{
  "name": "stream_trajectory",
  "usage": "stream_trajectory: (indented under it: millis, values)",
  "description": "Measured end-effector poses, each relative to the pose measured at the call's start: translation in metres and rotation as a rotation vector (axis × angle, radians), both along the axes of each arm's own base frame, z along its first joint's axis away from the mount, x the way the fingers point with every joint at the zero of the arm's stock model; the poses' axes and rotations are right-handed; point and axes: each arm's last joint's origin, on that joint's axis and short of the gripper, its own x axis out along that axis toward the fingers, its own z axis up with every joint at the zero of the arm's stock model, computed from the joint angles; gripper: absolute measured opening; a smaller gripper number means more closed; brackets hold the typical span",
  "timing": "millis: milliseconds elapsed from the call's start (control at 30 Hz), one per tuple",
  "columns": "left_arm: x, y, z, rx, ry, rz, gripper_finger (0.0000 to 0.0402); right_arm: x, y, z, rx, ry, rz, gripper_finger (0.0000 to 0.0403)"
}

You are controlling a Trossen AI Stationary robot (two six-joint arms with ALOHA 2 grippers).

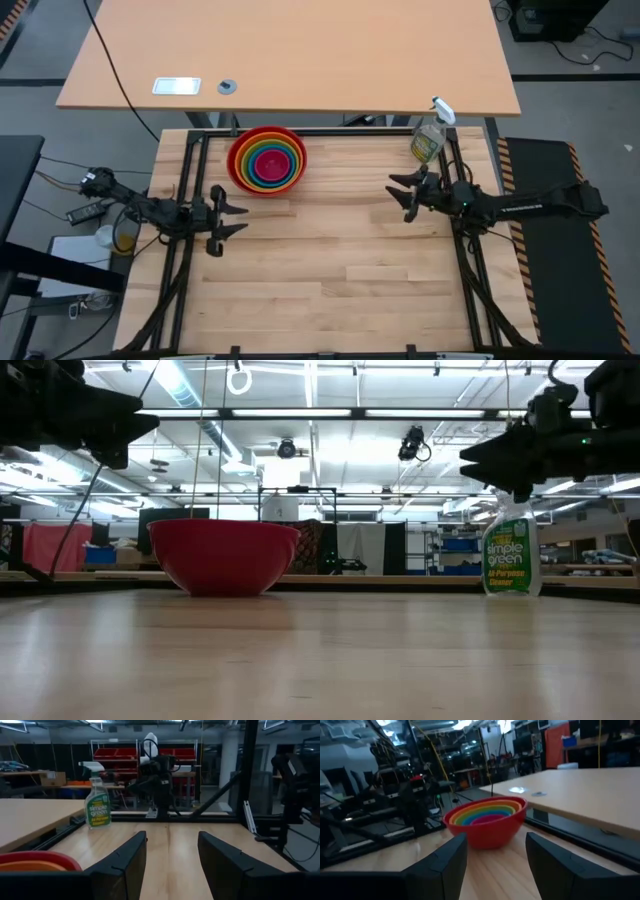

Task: Nest bowls inside each other
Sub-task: Return to Home Position

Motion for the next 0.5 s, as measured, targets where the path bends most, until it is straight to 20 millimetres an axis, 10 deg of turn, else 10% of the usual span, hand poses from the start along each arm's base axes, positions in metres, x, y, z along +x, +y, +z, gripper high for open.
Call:
stream_trajectory:
  millis: [500]
  values:
    - [-0.001, 0.001, 0.005, -0.088, -0.049, -0.003, 0.0181, -0.014, 0.001, 0.014, -0.030, -0.102, -0.006, 0.0208]
